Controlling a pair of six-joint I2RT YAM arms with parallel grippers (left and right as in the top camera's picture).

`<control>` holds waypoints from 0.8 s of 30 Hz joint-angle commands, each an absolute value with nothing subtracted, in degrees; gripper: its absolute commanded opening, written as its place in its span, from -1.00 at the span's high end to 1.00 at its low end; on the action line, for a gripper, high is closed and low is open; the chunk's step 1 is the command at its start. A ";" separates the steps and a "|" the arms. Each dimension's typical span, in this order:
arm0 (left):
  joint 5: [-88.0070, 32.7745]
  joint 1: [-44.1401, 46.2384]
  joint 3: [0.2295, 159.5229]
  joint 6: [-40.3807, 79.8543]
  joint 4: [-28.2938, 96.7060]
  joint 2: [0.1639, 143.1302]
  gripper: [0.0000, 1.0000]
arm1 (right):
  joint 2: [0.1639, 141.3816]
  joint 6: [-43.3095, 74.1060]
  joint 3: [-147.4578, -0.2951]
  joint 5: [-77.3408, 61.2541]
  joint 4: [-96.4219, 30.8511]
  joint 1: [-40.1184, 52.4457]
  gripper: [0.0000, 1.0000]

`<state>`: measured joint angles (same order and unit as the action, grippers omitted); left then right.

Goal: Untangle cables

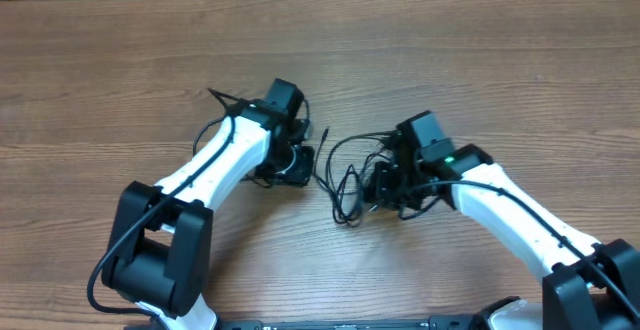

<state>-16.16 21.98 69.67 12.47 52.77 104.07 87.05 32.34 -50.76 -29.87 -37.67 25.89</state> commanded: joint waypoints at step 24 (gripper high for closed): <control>-39.22 13.15 69.47 -10.72 61.04 104.57 0.37 | 85.89 40.49 -50.68 -19.51 -24.36 36.88 0.68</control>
<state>-35.75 11.79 69.67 -8.38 61.67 104.07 86.98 40.47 -50.30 -20.84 -24.51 37.12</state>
